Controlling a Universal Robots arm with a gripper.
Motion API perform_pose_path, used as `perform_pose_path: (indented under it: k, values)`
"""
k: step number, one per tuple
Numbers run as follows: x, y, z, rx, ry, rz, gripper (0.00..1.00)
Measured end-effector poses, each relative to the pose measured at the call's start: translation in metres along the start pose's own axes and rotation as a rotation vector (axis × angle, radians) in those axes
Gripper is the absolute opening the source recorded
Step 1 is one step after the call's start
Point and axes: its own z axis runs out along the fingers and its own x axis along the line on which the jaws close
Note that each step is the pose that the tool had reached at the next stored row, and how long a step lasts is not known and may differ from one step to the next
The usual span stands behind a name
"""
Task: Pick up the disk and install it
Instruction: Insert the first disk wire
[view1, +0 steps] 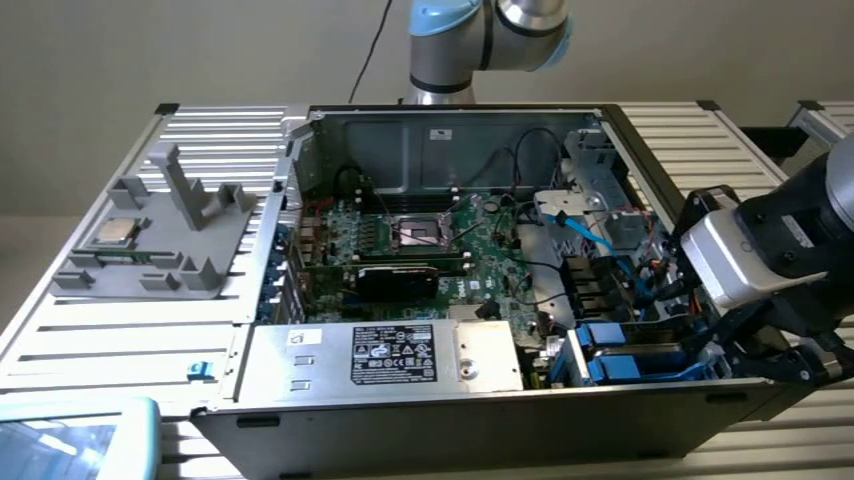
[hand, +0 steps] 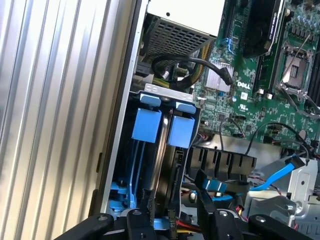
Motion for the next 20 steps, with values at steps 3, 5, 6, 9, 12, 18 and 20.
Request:
perform_pose_path:
  k: [3,5,6,9,12,18,20]
  values:
    - [0.0006,-0.0008,0.0017,-0.0072,-0.0096,-0.017,0.47]
    - [0.0010,-0.0009,0.0029,-0.0149,-0.0145,-0.029,0.47]
    - [0.0011,-0.0010,0.0033,-0.0194,-0.0165,-0.034,0.47]
    - [0.0019,-0.0031,0.0044,-0.0266,-0.0205,-0.044,0.47]
    - [0.0030,-0.0057,0.0062,-0.0294,-0.0270,-0.053,0.47]
    - [0.0045,-0.0056,0.0072,-0.0293,-0.0589,-0.058,0.47]
    - [0.0059,-0.0055,0.0070,-0.0311,-0.0700,-0.058,0.47]
